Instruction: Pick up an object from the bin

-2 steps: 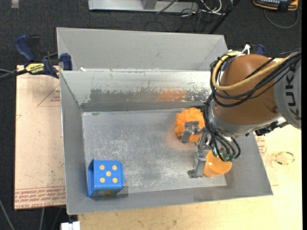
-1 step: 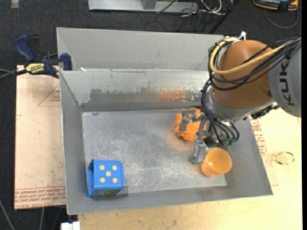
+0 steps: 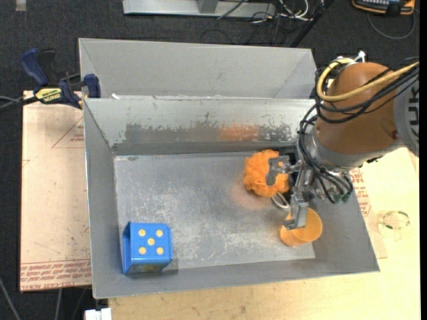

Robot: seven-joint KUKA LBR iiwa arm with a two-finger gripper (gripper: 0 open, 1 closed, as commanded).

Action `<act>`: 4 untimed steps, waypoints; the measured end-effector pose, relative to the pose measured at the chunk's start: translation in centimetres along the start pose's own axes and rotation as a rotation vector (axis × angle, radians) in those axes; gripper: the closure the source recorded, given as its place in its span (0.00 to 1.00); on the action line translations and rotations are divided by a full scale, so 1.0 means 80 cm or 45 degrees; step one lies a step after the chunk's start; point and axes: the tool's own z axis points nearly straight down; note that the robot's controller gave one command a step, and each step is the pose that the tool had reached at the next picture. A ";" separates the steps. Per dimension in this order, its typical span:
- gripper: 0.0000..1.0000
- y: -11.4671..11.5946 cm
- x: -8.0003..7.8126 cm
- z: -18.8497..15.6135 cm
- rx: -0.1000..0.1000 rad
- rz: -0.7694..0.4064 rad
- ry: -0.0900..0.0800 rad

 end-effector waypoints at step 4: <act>0.00 -0.066 0.017 0.094 0.000 0.358 -0.001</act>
Offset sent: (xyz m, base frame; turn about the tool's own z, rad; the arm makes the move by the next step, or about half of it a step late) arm 0.0624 -0.0404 -0.0412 -0.0036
